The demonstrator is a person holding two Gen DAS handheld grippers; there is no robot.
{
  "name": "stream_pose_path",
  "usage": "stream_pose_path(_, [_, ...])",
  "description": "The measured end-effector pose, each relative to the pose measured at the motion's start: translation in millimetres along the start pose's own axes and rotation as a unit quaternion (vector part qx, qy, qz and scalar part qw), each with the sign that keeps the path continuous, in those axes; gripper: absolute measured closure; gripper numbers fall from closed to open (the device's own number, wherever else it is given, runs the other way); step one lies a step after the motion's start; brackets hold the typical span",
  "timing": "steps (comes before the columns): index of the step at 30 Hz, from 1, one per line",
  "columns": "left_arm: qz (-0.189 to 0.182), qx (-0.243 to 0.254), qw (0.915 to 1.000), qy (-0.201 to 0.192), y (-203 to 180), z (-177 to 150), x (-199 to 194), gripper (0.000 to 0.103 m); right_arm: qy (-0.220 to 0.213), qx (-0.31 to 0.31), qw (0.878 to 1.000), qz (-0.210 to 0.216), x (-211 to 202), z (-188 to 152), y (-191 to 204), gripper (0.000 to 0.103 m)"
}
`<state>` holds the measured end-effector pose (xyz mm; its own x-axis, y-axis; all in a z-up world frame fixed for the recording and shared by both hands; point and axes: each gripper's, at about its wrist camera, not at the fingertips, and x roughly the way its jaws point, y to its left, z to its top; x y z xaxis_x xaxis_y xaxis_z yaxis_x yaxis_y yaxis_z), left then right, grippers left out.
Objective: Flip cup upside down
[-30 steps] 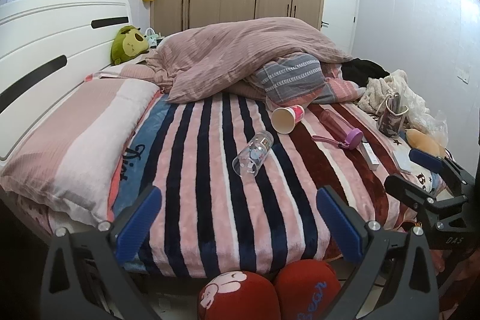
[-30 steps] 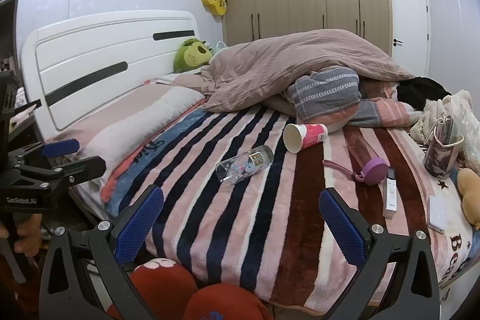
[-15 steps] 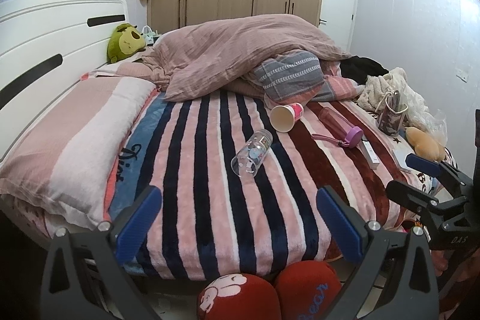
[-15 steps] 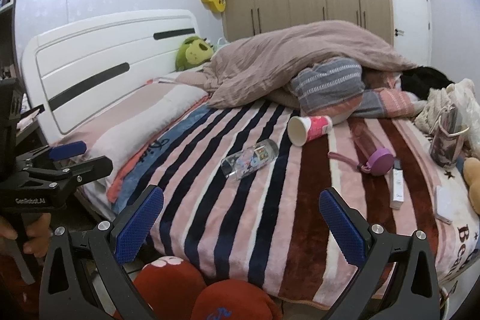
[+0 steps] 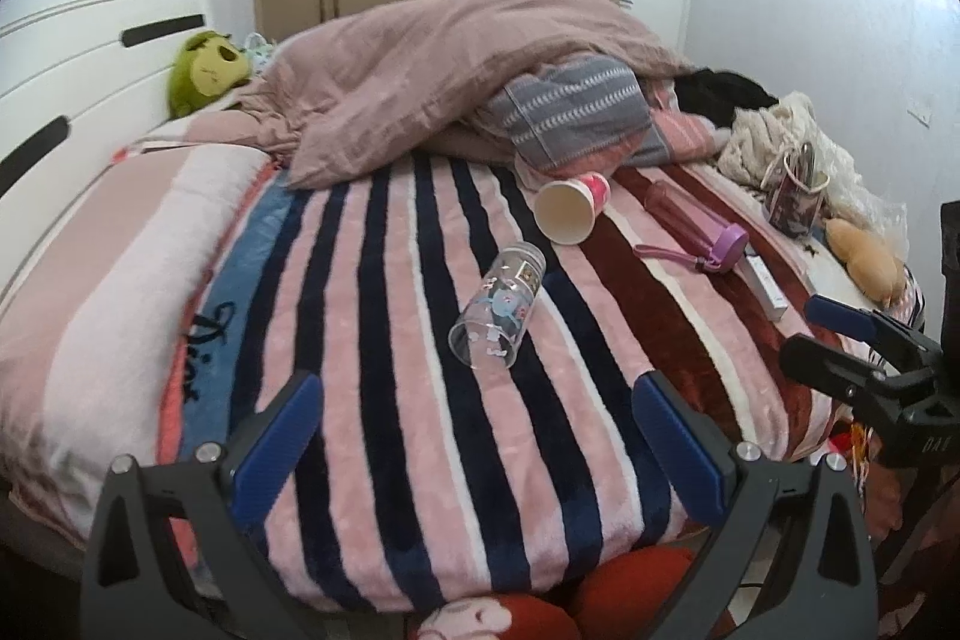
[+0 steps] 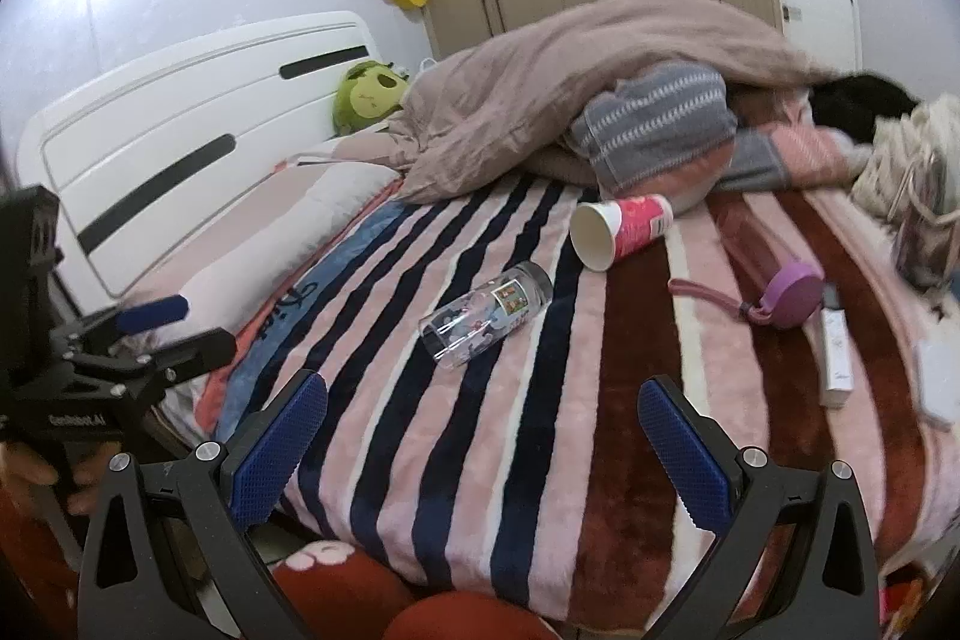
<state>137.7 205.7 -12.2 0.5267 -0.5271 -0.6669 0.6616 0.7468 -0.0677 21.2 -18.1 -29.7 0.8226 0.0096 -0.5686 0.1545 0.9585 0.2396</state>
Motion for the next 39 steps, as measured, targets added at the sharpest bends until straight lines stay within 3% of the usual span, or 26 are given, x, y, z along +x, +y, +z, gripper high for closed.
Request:
stream_pose_path(10, [-0.043,0.048,0.9955,0.069,9.2,29.3,141.3,0.005,0.039,0.069,0.997,0.019,83.0,-1.4,-65.7,0.001])
stream_pose_path(16, [-0.060,0.050,0.9899,0.119,2.4,29.1,214.1,0.027,0.049,0.104,0.993,0.030,121.8,-10.0,-96.2,0.006])
stream_pose_path(19, [-0.047,0.056,0.9903,0.118,0.4,26.9,230.8,0.036,0.051,0.113,0.992,0.038,133.1,-13.7,-102.8,0.007])
stream_pose_path(20, [-0.043,0.058,0.9905,0.117,1.4,26.3,233.0,0.041,0.054,0.116,0.991,0.043,137.5,-15.4,-104.0,0.010])
stream_pose_path(27, [-0.062,0.063,0.9915,0.096,6.0,17.2,228.8,0.044,0.078,0.136,0.984,0.082,160.1,-15.5,-105.1,0.024])
stream_pose_path(33, [-0.082,0.040,0.9916,0.092,15.9,-2.8,204.3,0.045,0.099,0.169,0.969,0.150,173.1,-8.1,-92.1,0.026])
stream_pose_path(39, [-0.105,-0.014,0.9895,0.098,34.5,-34.8,168.6,0.045,0.127,0.164,0.961,0.181,187.5,-5.5,-62.2,0.027])
